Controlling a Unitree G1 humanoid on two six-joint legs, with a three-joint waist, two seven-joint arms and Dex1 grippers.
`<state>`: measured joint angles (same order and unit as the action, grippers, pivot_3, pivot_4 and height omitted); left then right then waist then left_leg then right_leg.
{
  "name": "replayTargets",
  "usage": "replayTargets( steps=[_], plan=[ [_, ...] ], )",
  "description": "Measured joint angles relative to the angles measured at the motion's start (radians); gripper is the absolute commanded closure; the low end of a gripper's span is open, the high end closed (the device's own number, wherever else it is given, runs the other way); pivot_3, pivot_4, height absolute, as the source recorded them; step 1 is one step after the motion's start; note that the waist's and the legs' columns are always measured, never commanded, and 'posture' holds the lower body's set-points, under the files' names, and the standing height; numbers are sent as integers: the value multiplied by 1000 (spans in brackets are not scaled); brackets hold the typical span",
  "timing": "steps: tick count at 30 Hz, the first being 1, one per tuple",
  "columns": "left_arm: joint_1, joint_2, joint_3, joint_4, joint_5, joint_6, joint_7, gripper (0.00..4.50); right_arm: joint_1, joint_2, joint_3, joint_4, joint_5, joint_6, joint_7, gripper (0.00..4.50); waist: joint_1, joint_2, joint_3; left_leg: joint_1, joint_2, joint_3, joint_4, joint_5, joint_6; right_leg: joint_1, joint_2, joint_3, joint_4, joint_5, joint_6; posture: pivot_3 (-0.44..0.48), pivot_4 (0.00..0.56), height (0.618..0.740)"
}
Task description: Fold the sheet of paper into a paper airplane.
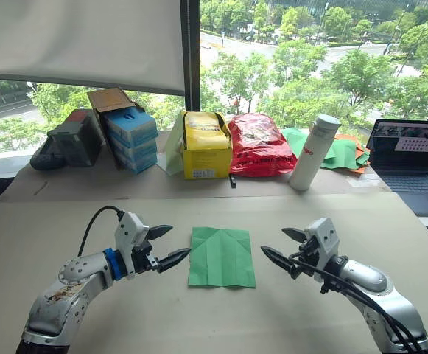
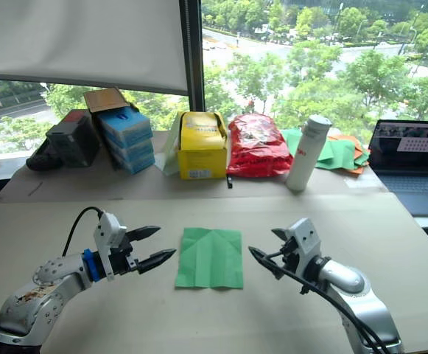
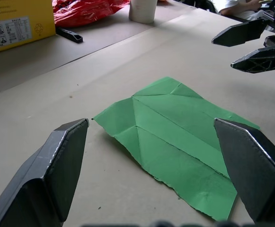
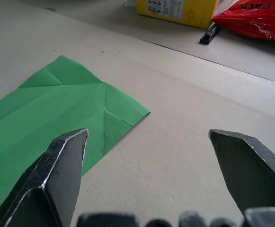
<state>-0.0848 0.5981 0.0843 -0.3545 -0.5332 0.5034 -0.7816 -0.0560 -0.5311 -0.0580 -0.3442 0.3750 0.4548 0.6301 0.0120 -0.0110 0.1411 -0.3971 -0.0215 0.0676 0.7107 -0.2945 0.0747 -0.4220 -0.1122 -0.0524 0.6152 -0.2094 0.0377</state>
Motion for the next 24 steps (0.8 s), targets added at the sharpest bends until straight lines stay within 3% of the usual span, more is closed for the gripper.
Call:
replayTargets(
  steps=[7,14,20,21,24],
  plan=[
    [-22,-16,-7,21,3,-4,-8,14,0,-6,0,-2,0,0,0,0,0,0,0,0,0,0,0,0,0,0,0,0,0,0,0,0,150,740],
    [-21,-9,-36,41,25,-53,-74,2162,7,-10,0,-8,0,0,-3,0,0,0,0,0,0,0,0,0,0,0,0,0,0,0,0,0,150,740],
    [-73,4,-151,149,142,-136,-137,4214,32,-11,3,-25,-2,1,-10,0,2,0,0,0,-1,0,0,0,0,0,0,-1,0,0,0,0,150,740],
    [-83,4,-164,163,156,-147,-143,4468,37,-11,4,-31,-4,2,-15,0,1,0,0,0,-1,0,0,0,0,0,0,-1,0,0,0,0,150,740],
    [-120,3,-205,217,202,-192,-164,4468,51,-13,5,-49,-10,3,-26,0,0,0,0,0,-1,0,0,0,0,0,0,-1,0,0,0,0,150,740]
  ],
)
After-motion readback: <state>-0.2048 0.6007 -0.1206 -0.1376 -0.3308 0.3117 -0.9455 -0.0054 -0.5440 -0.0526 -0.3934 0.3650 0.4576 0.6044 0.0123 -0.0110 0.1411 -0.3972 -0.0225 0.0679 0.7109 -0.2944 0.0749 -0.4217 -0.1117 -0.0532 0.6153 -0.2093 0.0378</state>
